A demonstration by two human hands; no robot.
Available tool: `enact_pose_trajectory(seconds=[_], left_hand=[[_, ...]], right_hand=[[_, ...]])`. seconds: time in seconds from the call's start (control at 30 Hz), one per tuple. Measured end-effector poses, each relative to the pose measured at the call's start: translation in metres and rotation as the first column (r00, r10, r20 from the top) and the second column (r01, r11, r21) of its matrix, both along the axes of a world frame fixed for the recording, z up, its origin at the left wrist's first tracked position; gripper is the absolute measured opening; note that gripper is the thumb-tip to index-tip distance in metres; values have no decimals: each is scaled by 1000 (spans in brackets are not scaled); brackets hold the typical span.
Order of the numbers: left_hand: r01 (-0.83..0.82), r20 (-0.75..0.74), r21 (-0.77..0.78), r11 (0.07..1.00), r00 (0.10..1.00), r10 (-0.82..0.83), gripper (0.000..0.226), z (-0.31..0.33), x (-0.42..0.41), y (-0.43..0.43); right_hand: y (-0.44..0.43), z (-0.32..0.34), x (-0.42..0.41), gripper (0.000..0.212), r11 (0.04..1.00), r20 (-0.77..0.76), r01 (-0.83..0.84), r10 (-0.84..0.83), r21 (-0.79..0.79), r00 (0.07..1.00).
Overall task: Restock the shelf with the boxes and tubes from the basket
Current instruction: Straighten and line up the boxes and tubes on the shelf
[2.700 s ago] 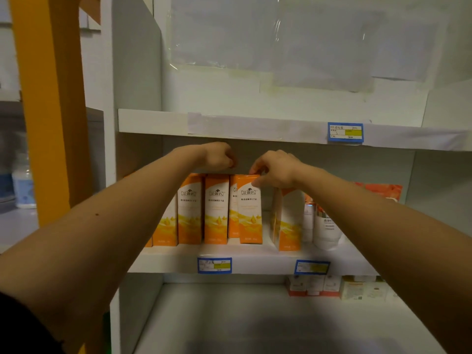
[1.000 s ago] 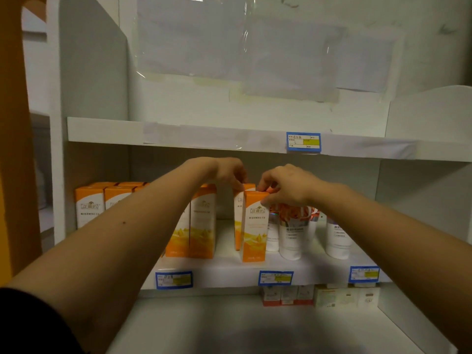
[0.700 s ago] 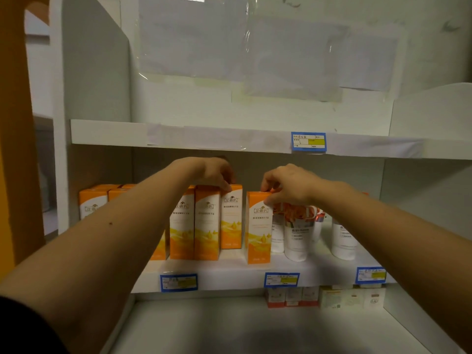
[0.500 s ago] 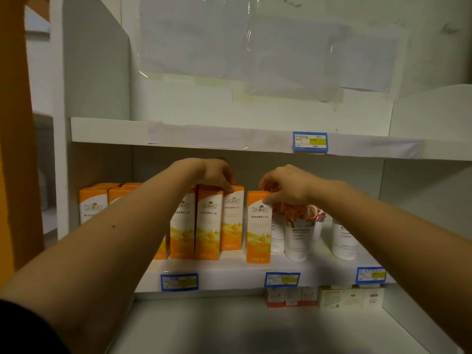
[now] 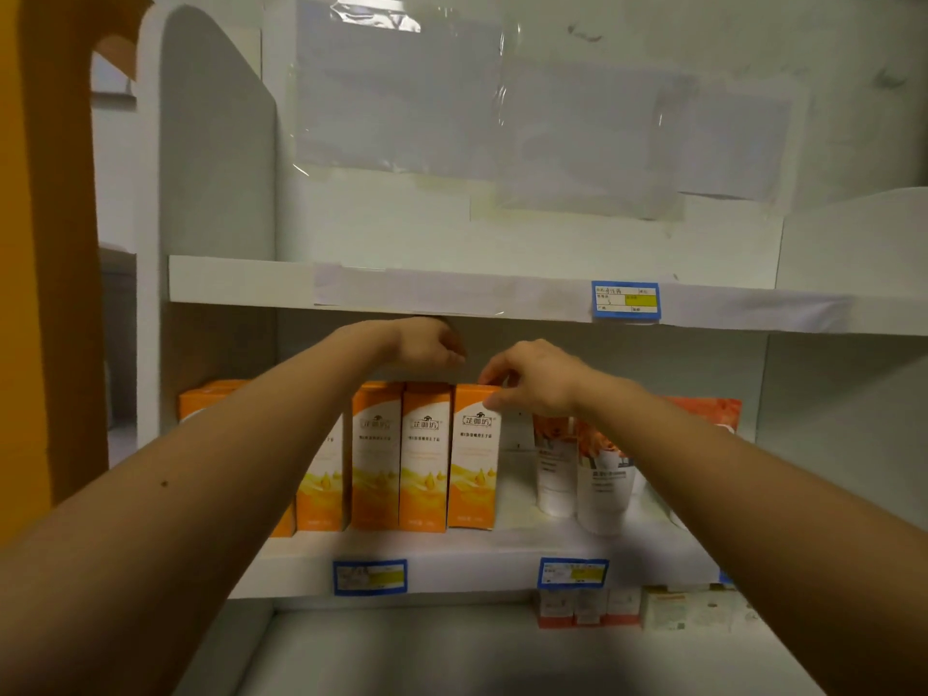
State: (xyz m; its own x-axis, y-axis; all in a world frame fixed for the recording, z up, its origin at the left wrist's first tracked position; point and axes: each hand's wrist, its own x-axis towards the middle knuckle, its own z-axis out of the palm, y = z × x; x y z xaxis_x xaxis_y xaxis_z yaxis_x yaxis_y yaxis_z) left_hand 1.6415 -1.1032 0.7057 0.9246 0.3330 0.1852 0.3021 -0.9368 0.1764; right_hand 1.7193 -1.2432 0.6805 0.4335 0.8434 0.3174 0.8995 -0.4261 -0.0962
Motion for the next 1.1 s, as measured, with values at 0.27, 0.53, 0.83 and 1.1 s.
enact_pose_trajectory(seconds=[0.27,0.53,0.83,1.1], left_hand=[[52,67,-13,999,996,-51,39,-9,-2,-3],[97,92,13,995,991,-98,41,-11,15,-24],[166,78,41,985,983,-169,42,-22,48,-60],[163,72,157,974,982,-176,32,-29,68,-72]], right_hand=[[2,-9,-1,35,999,35,32,-33,30,999],[-46,4,18,34,993,88,116,-119,38,989],[-95,2,42,35,975,61,219,-216,-45,974],[-103,-8,50,30,976,84,208,-213,62,974]])
